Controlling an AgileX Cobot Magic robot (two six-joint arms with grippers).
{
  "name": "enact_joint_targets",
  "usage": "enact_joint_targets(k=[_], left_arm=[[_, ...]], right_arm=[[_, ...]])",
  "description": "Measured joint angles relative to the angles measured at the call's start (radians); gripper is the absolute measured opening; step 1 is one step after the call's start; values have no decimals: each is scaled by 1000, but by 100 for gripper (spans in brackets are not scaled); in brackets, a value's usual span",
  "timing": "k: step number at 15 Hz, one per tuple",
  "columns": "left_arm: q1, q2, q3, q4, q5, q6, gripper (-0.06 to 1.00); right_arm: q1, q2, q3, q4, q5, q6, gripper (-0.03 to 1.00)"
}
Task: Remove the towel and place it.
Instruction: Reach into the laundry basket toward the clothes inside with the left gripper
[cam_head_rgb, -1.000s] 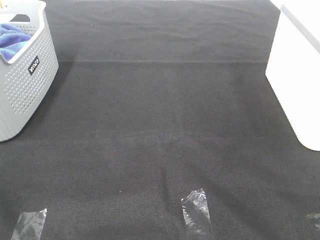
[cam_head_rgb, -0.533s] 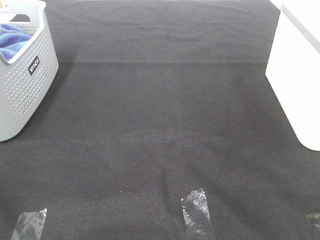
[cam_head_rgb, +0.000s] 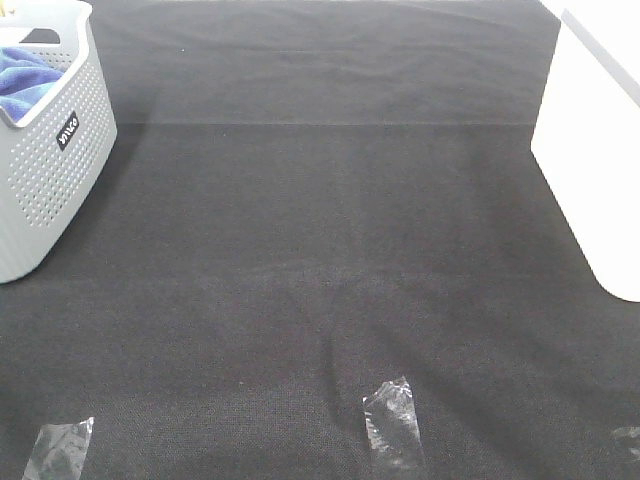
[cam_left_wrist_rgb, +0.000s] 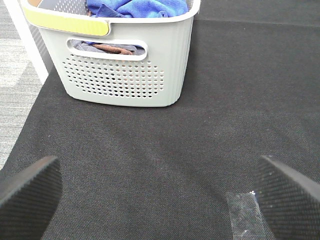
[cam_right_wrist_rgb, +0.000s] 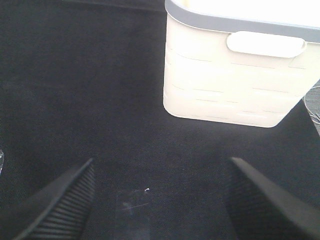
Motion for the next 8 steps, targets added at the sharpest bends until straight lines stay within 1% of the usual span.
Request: enact_joint_targets(k=[8], left_arm=[[0, 0, 0, 0, 0, 0, 99]], right_arm=[[0, 0, 0, 0, 0, 4, 73]])
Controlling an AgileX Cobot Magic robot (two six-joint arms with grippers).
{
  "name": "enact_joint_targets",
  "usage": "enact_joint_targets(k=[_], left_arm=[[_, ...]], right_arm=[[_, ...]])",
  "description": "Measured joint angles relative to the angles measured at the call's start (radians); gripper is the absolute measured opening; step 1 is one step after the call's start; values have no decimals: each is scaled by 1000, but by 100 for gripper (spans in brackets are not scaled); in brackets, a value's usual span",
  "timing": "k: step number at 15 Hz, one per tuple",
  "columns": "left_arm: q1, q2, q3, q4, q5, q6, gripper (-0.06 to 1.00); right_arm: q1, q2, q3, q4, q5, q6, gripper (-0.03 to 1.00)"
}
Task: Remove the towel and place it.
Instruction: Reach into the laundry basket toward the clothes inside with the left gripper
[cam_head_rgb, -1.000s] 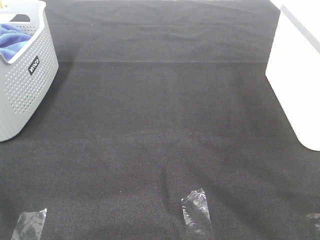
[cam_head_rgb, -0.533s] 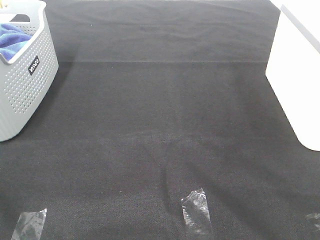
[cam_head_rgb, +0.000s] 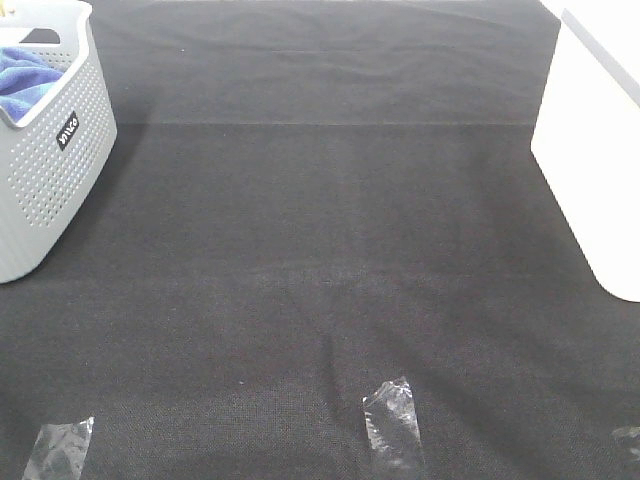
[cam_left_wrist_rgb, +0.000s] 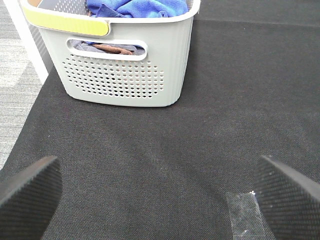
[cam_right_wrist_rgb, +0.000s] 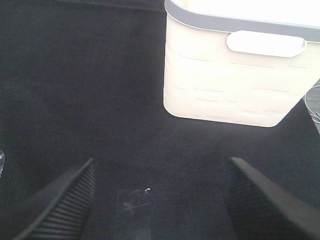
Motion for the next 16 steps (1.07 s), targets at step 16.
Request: enact_joint_targets(k=[16], left_arm=[[0, 633, -470, -55, 166, 340, 99]], right_arm=[[0, 0, 0, -4, 0, 0, 73]])
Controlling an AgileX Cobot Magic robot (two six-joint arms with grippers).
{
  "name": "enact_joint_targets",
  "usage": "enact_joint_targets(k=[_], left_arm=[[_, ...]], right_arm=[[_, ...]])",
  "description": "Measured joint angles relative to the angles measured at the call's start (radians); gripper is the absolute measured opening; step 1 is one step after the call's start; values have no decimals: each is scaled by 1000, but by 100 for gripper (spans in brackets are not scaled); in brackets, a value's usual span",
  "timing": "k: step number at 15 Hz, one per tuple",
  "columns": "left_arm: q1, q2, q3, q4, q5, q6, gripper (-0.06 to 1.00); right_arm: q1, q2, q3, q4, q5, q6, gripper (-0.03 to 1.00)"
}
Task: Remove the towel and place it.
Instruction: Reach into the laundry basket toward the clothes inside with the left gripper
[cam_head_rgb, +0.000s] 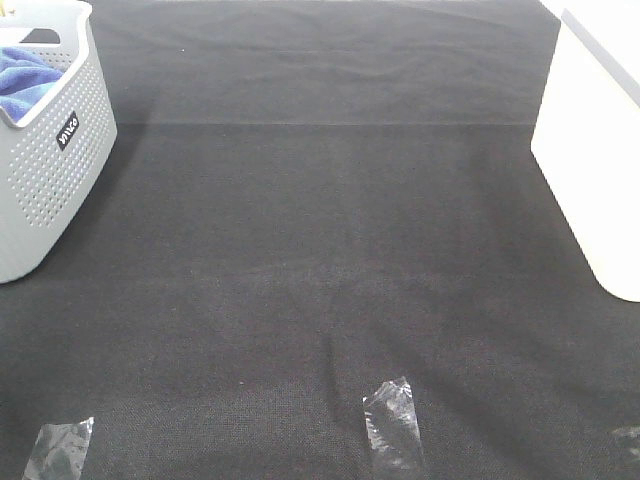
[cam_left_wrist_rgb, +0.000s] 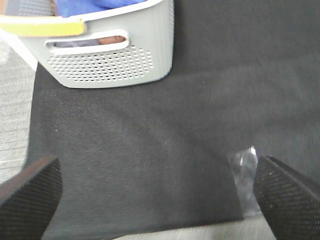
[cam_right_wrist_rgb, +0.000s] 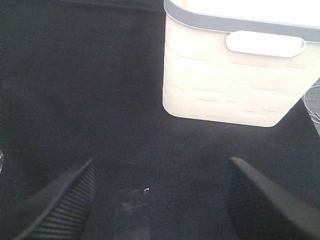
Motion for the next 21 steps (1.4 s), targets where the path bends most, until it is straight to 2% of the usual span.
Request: enact_joint_targets(k=[4, 6, 9, 10, 12, 16, 21], left_arm=[[0, 369, -343, 0, 5, 349, 99], [0, 571, -498, 32, 5, 482, 99], [0, 817, -665, 115, 4, 540, 99], [0, 951, -751, 179, 3, 567, 99], [0, 1119, -854, 255, 2, 592, 99], [3, 1378, -993, 278, 1, 660, 99], [76, 1558, -1036, 280, -10, 690, 99]], right_arm=[[0, 0, 0, 0, 0, 0, 73], [0, 0, 0, 0, 0, 0, 73], [0, 0, 0, 0, 0, 0, 73], [0, 0, 0, 0, 0, 0, 73], [0, 0, 0, 0, 0, 0, 73], [0, 0, 0, 0, 0, 0, 73], [0, 0, 0, 0, 0, 0, 73]])
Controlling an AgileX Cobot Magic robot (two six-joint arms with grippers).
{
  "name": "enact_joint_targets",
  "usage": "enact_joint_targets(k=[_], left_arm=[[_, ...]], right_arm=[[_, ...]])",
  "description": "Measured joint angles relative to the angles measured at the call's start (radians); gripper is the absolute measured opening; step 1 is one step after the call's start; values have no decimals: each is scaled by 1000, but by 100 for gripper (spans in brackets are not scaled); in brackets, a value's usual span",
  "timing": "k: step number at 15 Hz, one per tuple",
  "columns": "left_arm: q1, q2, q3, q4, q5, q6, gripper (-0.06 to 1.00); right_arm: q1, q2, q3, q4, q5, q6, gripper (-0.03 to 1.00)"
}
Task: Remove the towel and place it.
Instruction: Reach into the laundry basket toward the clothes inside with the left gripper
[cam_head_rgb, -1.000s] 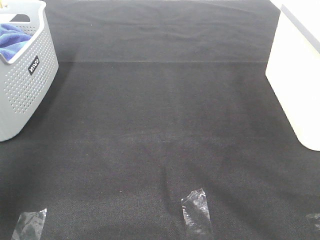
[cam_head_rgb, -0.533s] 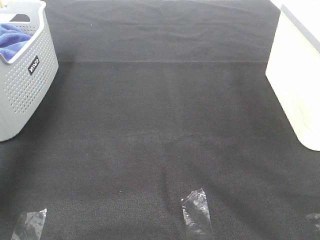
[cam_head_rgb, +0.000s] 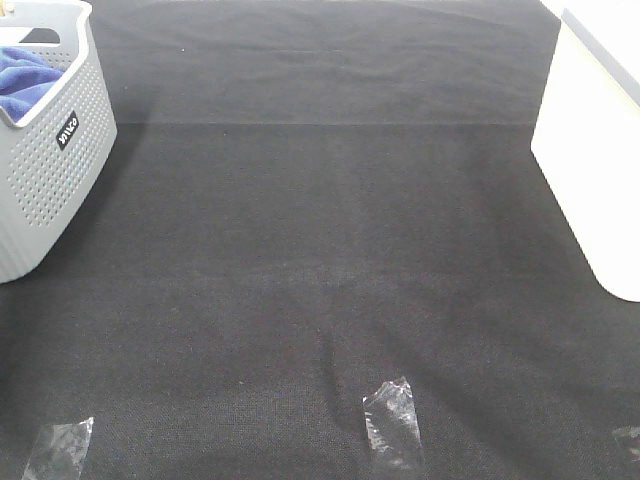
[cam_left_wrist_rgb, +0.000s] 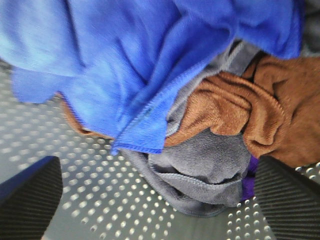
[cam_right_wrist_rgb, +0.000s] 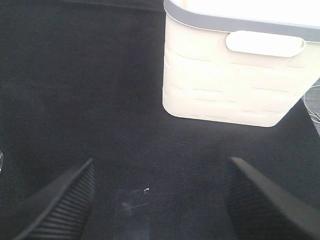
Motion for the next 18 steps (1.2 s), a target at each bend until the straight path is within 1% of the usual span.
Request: enact_joint_targets(k=[2, 5, 8, 10, 11, 15, 16, 18], left_arm=[[35, 49, 0, 2, -63, 11, 99], [41, 82, -2, -11, -158, 67, 99], [41, 123, -2, -26, -174, 83, 99], [41, 138, -3, -40, -174, 83, 96], [41, 139, -4, -55, -174, 83, 92], [41, 139, -4, -70, -174, 79, 65], [41, 139, -4, -70, -174, 66, 63], [41, 139, -4, -70, -174, 35, 61]], right_arm=[[0, 0, 0, 0, 0, 0, 73], [0, 0, 0, 0, 0, 0, 73], [0, 0, 0, 0, 0, 0, 73], [0, 0, 0, 0, 0, 0, 73], [0, 0, 0, 0, 0, 0, 73], [0, 0, 0, 0, 0, 0, 73], [0, 0, 0, 0, 0, 0, 73], [0, 0, 0, 0, 0, 0, 73]])
